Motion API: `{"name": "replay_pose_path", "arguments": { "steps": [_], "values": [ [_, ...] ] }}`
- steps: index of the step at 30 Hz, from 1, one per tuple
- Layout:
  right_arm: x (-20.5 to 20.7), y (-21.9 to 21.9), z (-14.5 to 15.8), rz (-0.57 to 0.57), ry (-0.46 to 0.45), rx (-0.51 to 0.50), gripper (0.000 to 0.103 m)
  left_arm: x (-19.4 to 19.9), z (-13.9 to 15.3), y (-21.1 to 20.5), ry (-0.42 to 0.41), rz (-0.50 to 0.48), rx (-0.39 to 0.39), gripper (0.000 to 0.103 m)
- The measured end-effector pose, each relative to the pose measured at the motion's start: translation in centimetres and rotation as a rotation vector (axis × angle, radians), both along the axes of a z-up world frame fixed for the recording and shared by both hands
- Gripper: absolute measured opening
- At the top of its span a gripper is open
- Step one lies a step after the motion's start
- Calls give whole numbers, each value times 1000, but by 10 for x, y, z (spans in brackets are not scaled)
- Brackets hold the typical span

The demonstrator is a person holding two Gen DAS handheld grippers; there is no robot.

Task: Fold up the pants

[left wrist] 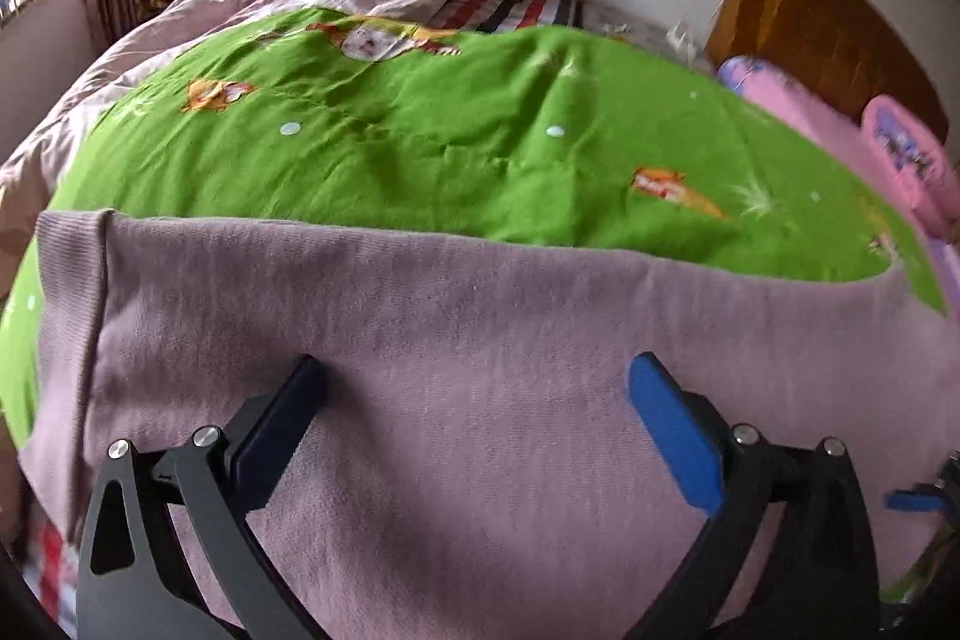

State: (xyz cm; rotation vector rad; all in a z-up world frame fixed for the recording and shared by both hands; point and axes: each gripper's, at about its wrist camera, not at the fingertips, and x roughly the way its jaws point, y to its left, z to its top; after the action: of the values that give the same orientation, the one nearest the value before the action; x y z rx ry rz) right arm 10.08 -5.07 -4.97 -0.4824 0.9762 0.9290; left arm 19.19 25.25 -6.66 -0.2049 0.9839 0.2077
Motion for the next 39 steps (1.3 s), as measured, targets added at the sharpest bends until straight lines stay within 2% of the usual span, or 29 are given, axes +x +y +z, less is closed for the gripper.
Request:
{"name": "replay_pose_path", "arguments": {
  "steps": [1,2,3,5,8,9,11,13,16,17,20,23,25,29,31,33,35,39],
  "values": [
    [2,-14,8,-9,5,9,71,0,5,-3,42,52,34,100],
    [4,-25,16,-33,-22,29,71,-1,16,-8,47,85,45,100],
    [14,-48,30,-96,-56,71,74,1,28,-16,12,79,33,100],
    [43,-93,46,-241,-103,121,77,6,58,-60,-91,-42,-5,101],
    [88,-156,41,-491,-158,55,77,24,74,-148,-184,-312,-76,101],
    [96,-175,38,-552,-155,42,77,35,73,-191,-187,-440,-92,101],
    [106,-215,34,-657,-150,45,77,50,65,-248,-197,-581,-83,101],
    [110,-257,28,-755,-127,57,78,70,52,-303,-178,-711,-125,101],
    [110,-310,4,-871,-40,56,78,103,25,-353,-111,-797,-170,101],
    [107,-321,-4,-882,-18,56,77,112,13,-366,-84,-810,-156,101],
    [87,-338,-6,-851,-31,82,77,133,-17,-380,-47,-812,-94,101],
    [66,-350,2,-869,-32,96,77,138,-18,-381,-57,-807,-94,101],
    [50,-355,14,-895,-86,94,81,139,-20,-381,-59,-808,-81,101],
    [36,-361,-4,-861,-84,33,82,133,-18,-389,-56,-803,-34,101],
    [30,-351,-10,-828,-162,-19,82,132,-17,-395,-50,-802,11,101],
    [28,-347,-2,-886,-185,-35,81,130,-17,-398,-47,-803,42,101],
    [22,-339,4,-900,-233,-44,82,131,-17,-398,-48,-801,47,101],
    [8,-319,4,-938,-258,-102,82,131,-15,-396,-58,-785,41,101]
  ]
}}
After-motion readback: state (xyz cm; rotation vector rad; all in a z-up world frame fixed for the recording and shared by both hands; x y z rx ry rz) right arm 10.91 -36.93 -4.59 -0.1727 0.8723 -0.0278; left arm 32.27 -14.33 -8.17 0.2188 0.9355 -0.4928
